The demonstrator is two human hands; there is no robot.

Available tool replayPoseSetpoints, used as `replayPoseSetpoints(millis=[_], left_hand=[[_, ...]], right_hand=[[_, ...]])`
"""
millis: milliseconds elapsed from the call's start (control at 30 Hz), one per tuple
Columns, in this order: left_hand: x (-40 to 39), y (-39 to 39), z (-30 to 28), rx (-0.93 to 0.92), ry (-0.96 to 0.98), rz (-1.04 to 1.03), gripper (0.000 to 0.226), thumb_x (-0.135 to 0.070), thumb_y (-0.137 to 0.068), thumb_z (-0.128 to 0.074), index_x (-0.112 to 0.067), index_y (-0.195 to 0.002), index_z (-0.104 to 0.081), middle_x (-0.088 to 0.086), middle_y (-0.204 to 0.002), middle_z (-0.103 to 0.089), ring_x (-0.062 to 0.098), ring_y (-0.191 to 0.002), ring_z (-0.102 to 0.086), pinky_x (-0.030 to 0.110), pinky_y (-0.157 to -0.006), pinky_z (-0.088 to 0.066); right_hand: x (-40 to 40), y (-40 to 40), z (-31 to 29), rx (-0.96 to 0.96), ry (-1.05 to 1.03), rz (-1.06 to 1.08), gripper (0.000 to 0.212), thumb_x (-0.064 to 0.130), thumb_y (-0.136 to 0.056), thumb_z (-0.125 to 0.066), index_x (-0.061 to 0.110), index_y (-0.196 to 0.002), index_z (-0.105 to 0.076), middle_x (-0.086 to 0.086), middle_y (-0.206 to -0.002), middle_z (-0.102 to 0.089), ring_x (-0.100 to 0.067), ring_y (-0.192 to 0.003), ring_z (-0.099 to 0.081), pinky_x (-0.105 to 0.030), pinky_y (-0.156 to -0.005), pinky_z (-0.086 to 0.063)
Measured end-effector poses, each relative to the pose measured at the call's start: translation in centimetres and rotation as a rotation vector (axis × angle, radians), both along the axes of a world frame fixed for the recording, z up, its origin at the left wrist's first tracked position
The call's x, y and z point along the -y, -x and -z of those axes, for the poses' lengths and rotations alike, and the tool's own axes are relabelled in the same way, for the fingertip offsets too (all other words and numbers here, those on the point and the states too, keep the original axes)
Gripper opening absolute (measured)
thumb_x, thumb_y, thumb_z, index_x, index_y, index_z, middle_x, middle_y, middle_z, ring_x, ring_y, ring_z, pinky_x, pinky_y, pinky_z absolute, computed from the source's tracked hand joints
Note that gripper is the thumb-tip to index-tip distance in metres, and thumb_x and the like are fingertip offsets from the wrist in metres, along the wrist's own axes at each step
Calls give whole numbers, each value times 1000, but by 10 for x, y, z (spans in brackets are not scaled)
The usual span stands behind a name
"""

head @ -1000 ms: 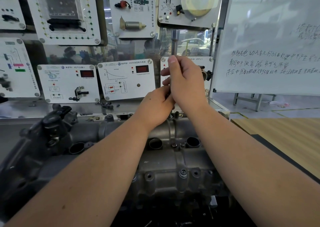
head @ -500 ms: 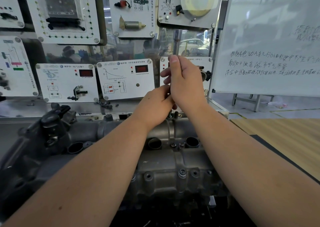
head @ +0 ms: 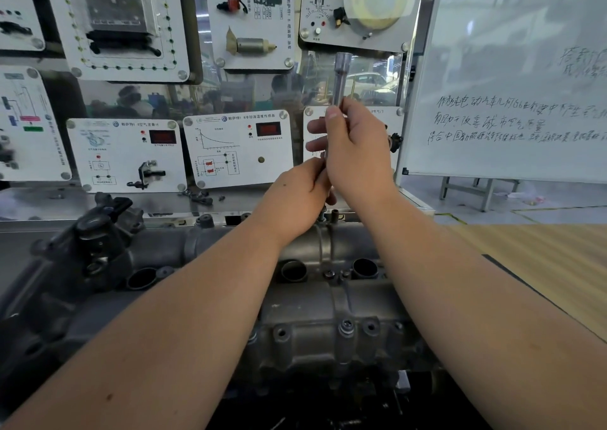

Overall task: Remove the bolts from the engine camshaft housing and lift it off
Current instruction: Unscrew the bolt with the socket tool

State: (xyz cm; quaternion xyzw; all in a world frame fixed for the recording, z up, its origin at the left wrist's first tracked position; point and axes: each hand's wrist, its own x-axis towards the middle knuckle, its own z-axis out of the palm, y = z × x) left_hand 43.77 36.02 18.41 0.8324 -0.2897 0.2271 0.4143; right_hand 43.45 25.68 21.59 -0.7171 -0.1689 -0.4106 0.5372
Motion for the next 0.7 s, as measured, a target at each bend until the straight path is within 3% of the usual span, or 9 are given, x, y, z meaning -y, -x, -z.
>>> replayPoseSetpoints(millis=[67,100,233,333,400,500,567,700], left_hand=[[0,0,-1,18,-8,-16,31,-22,-106,-45,-33,-77,-48,-15,-64,-58,-14,-59,-56,6,-53,-37],[-1,-1,-1,24,-10,-22,30,-21,-105,-47,-33,-77,-47,-14,-63,-57,-15,-58,-56,6,-53,-37],[-1,-3,-1,23,-13,-41,20,-22,-102,-53,-19,-82,-52,-11,-67,-58,-15,-58,-55,8,-51,-36],[0,-2,0,-18,21,-2,25,-25,-105,-46,-26,-82,-54,-12,-66,-61,-10,-57,-55,9,-50,-35],[0,0,-1,-25,23,20,28,-24,-107,-42,-29,-82,-54,-15,-63,-63,-8,-57,-55,9,-52,-37],[-1,1,-3,-6,-14,3,29,-21,-105,-45,-27,-78,-52,-34,-59,-60,-9,-55,-55,7,-51,-38],[-2,-1,-4,-1,-6,-7,27,-19,-103,-49,-27,-77,-52,-28,-57,-61,-10,-54,-56,7,-50,-37],[-2,-4,-2,-5,14,-13,12,-20,-100,-54,-17,-90,-58,-10,-70,-65,-9,-58,-57,10,-50,-36]], right_hand=[[-1,-1,1,-2,-17,0,30,33,-102,-51,20,-128,-53,9,-89,-72,-5,-72,-71,-34,-74,-57],[-2,-1,2,4,-19,15,36,37,-100,-56,21,-132,-51,9,-91,-73,-5,-74,-71,-33,-75,-57],[0,-2,1,44,-4,75,5,29,-100,-56,25,-102,-59,14,-84,-69,0,-68,-69,-27,-66,-55],[1,-1,0,46,35,76,20,24,-103,-47,25,-87,-57,12,-82,-70,-1,-69,-69,-34,-69,-59],[1,0,0,39,42,57,18,24,-104,-44,26,-93,-58,12,-85,-70,-1,-70,-69,-39,-73,-60],[0,-1,0,23,-8,12,31,28,-104,-48,21,-133,-53,11,-91,-73,-1,-73,-70,-33,-77,-57],[-1,-1,2,26,-30,-7,31,34,-100,-57,27,-129,-51,9,-91,-75,-3,-73,-71,-31,-76,-57],[-1,-2,2,51,-14,18,7,28,-99,-60,27,-106,-59,10,-87,-71,-1,-68,-69,-23,-67,-55]])
